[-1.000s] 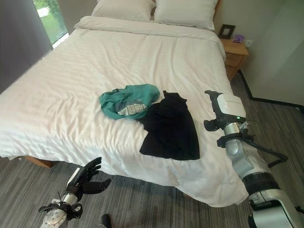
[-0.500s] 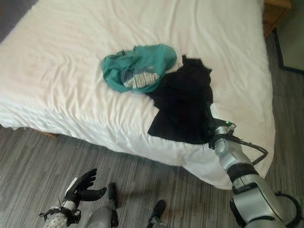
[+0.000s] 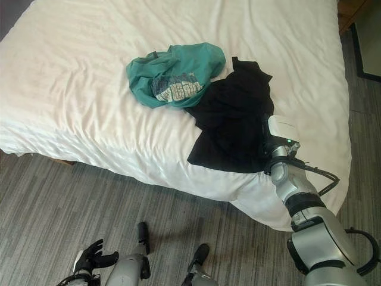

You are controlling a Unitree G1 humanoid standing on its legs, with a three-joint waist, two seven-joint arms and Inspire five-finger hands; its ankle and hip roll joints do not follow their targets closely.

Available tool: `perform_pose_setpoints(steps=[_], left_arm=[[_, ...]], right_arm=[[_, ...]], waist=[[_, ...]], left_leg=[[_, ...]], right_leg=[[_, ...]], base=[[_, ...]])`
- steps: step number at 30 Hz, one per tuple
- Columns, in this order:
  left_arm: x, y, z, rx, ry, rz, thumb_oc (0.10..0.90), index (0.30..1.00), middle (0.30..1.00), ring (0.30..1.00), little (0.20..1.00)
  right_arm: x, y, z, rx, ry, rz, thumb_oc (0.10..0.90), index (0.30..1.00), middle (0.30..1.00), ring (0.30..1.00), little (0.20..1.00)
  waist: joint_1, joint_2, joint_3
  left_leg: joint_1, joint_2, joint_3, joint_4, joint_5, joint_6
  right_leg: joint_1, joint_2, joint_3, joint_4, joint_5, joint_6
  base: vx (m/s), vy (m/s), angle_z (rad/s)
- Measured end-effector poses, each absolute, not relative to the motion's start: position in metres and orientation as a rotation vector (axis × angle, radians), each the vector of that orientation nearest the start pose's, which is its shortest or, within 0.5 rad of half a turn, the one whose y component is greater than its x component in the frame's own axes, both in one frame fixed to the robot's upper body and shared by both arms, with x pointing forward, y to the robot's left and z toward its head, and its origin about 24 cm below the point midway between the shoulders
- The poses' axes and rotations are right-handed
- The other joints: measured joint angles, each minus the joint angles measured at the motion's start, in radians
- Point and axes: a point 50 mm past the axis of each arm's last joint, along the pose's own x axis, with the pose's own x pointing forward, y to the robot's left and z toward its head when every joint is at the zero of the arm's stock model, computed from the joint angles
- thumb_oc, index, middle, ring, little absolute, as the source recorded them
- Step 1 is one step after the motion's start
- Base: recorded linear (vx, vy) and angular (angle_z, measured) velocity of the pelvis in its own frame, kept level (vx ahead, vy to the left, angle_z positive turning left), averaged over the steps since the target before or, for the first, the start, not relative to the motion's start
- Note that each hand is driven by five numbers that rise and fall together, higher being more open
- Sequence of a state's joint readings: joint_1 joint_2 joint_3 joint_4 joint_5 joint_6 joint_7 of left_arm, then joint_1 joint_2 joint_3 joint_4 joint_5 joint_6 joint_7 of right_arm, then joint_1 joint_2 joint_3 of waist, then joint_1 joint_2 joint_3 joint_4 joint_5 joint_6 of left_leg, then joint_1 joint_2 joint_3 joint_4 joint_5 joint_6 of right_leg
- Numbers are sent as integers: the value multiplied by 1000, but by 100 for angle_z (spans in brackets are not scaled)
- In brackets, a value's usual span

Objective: Pick up bed clothes into laundry basket.

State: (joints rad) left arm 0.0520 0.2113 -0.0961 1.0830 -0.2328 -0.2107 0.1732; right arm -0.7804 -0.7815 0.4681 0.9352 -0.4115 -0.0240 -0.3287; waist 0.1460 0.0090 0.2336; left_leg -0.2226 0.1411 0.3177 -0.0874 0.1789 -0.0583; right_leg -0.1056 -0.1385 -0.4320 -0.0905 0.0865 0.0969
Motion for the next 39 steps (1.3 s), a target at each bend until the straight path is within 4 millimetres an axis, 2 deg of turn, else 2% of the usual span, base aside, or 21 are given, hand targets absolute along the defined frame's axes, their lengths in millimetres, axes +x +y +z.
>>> perform_pose_setpoints(steps=[6, 11, 17, 19, 20, 21, 22, 23, 25, 26, 28, 30, 33, 35, 36, 37, 38, 39], left_arm=[[114, 229, -146, 125, 925, 320, 800, 900, 900, 900, 900], [115, 226, -146, 121, 924, 315, 800, 900, 900, 900, 900], [121, 227, -143, 120, 897, 312, 800, 900, 900, 900, 900], [120, 231, -143, 116, 897, 325, 800, 900, 900, 900, 900], [128, 234, -140, 112, 881, 330, 800, 900, 900, 900, 900], [133, 233, -139, 111, 870, 326, 800, 900, 900, 900, 900], [136, 233, -138, 111, 861, 323, 800, 900, 900, 900, 900], [136, 233, -138, 110, 863, 327, 800, 900, 900, 900, 900], [132, 235, -140, 102, 885, 341, 800, 900, 900, 900, 900], [134, 235, -140, 91, 880, 339, 800, 900, 900, 900, 900], [132, 234, -141, 77, 889, 344, 800, 900, 900, 900, 900], [128, 235, -143, 64, 906, 361, 800, 900, 900, 900, 900], [121, 240, -146, 21, 937, 432, 800, 900, 900, 900, 900], [118, 243, -147, 10, 945, 461, 800, 900, 900, 900, 900], [121, 243, -146, 1, 944, 464, 800, 900, 900, 900, 900], [120, 246, -145, -23, 939, 494, 800, 900, 900, 900, 900], [119, 249, -144, -37, 937, 522, 800, 900, 900, 900, 900], [107, 260, -144, -15, 953, 576, 800, 900, 900, 900, 900]], right_arm=[[374, -290, 167, -1387, -88, -335, 800, 900, 900, 900, 900], [378, -271, 180, -1392, -185, -321, 800, 900, 900, 900, 900], [379, -273, 175, -1390, -163, -335, 800, 900, 900, 900, 900], [383, -268, 164, -1339, -134, -355, 800, 900, 900, 900, 900], [384, -274, 156, -1337, -70, -359, 800, 900, 900, 900, 900], [383, -279, 152, -1327, -34, -367, 773, 860, 860, 860, 860], [382, -284, 149, -1317, -4, -375, 723, 785, 785, 785, 785], [382, -283, 146, -1304, 8, -377, 400, 300, 300, 300, 300], [385, -286, 149, -1258, 22, -411, 400, 300, 300, 300, 300], [389, -289, 161, -1217, 20, -448, 400, 300, 300, 300, 300], [391, -290, 174, -1200, 5, -470, 400, 300, 300, 300, 300], [391, -291, 174, -1160, 2, -477, 400, 300, 300, 300, 300], [380, -291, 158, -1035, -39, -476, 400, 300, 300, 300, 300], [370, -288, 136, -1006, -28, -435, 400, 300, 300, 300, 300], [357, -291, 135, -943, -59, -442, 400, 300, 300, 300, 300], [336, -289, 124, -871, -106, -431, 400, 300, 300, 300, 300], [320, -284, 115, -854, -145, -395, 400, 300, 300, 300, 300], [305, -270, 98, -871, -152, -272, 400, 300, 300, 300, 300]], waist=[[9, 3, -1], [18, 2, 0], [35, -21, 13], [43, -44, 20], [50, -49, 25], [57, -50, 26], [61, -51, 29], [68, -51, 38], [63, -46, 41], [61, -38, 46], [62, -34, 49], [62, -33, 49], [56, -30, 48], [46, -26, 46], [46, -23, 45], [42, -24, 45], [37, -25, 45], [14, -33, 40]], left_leg=[[30, -1, 2, 0, -2, 0], [51, -6, -15, 0, -2, 1], [37, -7, -31, 0, -1, 1], [18, -6, -32, 0, 3, 2], [-16, -4, -42, 0, 7, 0], [-37, -5, -50, 0, 12, 4], [-52, -6, -53, 0, 17, 7], [-55, -11, -54, 0, 21, 11], [-57, -17, -57, 0, 21, 11], [-63, -16, -66, 0, 21, 11], [-65, -16, -71, 0, 20, 11], [-65, -18, -73, 0, 19, 10], [-54, -22, -77, 0, 18, 11], [-22, -22, -77, 1, 16, 9], [-7, -24, -79, 1, 3, 3], [11, -31, -87, 1, 1, 5], [31, -32, -84, 0, -1, 5], [69, -28, -50, 0, -9, 6]], right_leg=[[31, -1, 1, 0, -2, -1], [63, -2, -7, 0, -4, 2], [60, -2, -22, 0, -5, 2], [38, -1, -19, 0, -6, 5], [11, 2, -27, 1, -6, 5], [-4, 3, -31, 1, -5, 4], [-16, 3, -34, 1, -1, 2], [-17, -1, -34, 1, 0, 2], [-17, -7, -38, 0, 0, 3], [-17, -6, -48, 0, -1, 4], [-17, -5, -55, 0, -2, 5], [-14, -7, -56, 0, -4, 6], [2, -9, -55, 0, -6, 5], [31, -10, -50, 1, -8, 6], [51, -11, -38, 1, -20, 9], [78, -17, -25, 1, -32, 9], [92, -18, -22, 6, -33, 10], [107, -21, -2, 17, -33, 10]], base=[[39, 26, 1], [24, 8, 10], [-34, -9, 7], [-70, -19, 3], [-10, -12, 15], [-46, -11, 22], [-39, 0, 16], [-36, 5, 10], [0, -1, 10], [6, -8, 13], [29, 20, 10], [55, 29, 5], [90, 16, 10], [162, 25, 8], [64, 19, 21], [15, 27, 25], [10, 31, -12], [41, 46, -55]])
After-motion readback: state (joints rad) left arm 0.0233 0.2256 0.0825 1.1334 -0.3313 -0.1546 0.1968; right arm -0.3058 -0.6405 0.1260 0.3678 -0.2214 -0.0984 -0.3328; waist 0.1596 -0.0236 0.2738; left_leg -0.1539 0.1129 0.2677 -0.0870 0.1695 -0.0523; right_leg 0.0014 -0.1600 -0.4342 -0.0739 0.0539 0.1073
